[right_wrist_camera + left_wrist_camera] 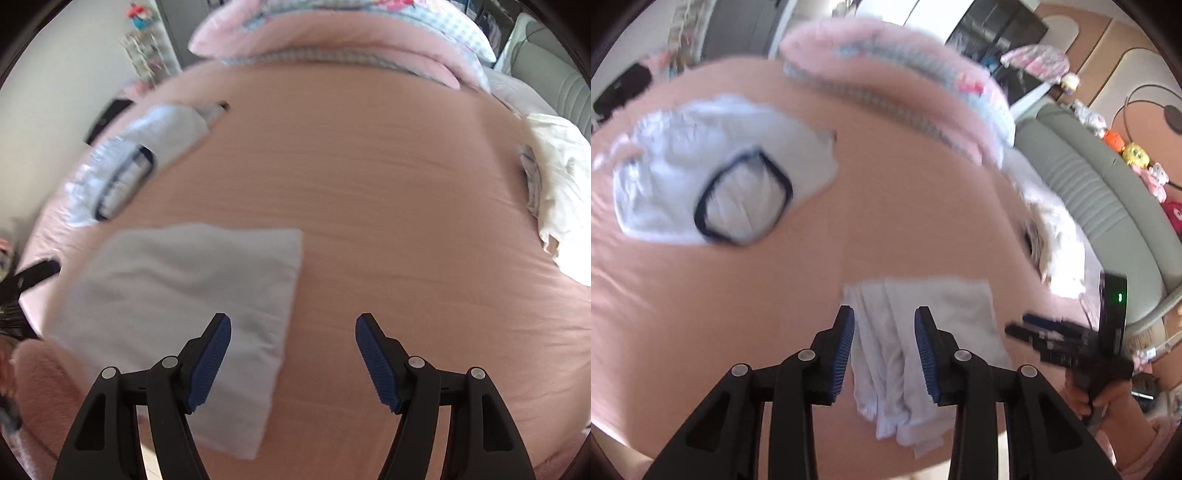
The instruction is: Fold clothes
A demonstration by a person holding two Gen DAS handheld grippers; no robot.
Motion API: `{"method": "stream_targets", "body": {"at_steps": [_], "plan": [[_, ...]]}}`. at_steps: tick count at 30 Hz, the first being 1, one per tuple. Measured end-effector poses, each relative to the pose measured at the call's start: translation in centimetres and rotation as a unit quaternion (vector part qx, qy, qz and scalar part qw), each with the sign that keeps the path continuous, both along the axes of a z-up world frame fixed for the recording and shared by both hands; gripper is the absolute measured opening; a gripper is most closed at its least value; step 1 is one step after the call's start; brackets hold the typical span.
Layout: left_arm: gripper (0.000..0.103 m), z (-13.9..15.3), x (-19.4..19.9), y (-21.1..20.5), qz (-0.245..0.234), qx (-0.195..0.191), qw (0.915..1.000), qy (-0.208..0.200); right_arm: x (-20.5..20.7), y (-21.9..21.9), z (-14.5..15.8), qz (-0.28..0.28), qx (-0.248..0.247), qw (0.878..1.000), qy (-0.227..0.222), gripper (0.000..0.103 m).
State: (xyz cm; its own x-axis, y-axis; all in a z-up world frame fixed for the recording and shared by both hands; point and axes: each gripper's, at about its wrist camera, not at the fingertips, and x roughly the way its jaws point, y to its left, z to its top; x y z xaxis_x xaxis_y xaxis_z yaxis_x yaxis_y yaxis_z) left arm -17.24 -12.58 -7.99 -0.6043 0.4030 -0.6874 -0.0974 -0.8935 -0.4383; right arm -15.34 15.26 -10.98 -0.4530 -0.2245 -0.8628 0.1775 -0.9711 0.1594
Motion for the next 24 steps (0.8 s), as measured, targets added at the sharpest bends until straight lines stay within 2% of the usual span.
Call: {"method": "stream_targets", "body": {"at_steps": [1,2,5,7,10,11,13,14,15,17,19,21,24], "plan": [[0.031,-0.2,-0.6,0.6,-0.019,0.016,0.9997,-0.003,0.0,-0.2,0.2,0.011,0.001,1.000,-0.002,0.070],[0.031,-0.8,-1.2,1.6,-0.039,0.016,0.9991,-0.008,-0.2,-0.6,0.3,0.023,0.008,1.000,-0.004,0.070],[0.031,-3.3,-2.4,6.0,-0.087,-0.031,0.9957,-0.008,-0.5,-2.3,-0.4,0.056,0.026,0.998,-0.010,0.070],[0.031,-5.2,-3.0,8.0,-0.106,-0.044,0.9933,-0.011,-0.4,-3.3,-1.5,0.075,0.035,0.996,-0.022,0.070],[0.029,-7.1,-3.7,8.5,-0.120,-0.071,0.9895,-0.037,-0.3,-4.9,-3.1,0.103,0.049,0.993,-0.040,0.070],[0.022,-7.3,-3.8,7.9,-0.129,-0.080,0.9877,-0.037,-0.3,-5.0,-3.5,0.109,0.051,0.992,-0.045,0.070],[0.020,-7.0,-3.8,6.7,-0.129,-0.120,0.9836,-0.040,0.0,-3.1,-3.9,0.094,0.035,0.994,-0.048,0.070],[0.020,-6.6,-3.7,5.9,-0.125,-0.129,0.9828,-0.043,0.2,-1.3,-3.8,0.067,0.017,0.996,-0.055,0.070],[0.020,-6.1,-3.6,5.1,-0.119,-0.119,0.9846,-0.046,0.4,0.6,-3.7,0.040,-0.001,0.997,-0.063,0.070],[0.019,-4.9,-3.7,4.1,-0.093,-0.134,0.9858,-0.040,0.7,4.1,-3.4,-0.009,-0.032,0.997,-0.074,0.070],[0.019,-4.3,-4.0,4.4,-0.098,-0.135,0.9855,-0.029,0.9,5.6,-2.7,-0.019,-0.027,0.997,-0.065,0.070],[0.019,-4.5,-4.4,5.7,-0.122,-0.120,0.9850,-0.025,0.1,5.6,-2.0,-0.020,-0.024,0.998,-0.055,0.070],[0.019,-5.5,-5.2,8.6,-0.150,-0.137,0.9788,-0.023,-1.9,3.9,-1.0,-0.013,-0.024,0.999,-0.036,0.070]]}}
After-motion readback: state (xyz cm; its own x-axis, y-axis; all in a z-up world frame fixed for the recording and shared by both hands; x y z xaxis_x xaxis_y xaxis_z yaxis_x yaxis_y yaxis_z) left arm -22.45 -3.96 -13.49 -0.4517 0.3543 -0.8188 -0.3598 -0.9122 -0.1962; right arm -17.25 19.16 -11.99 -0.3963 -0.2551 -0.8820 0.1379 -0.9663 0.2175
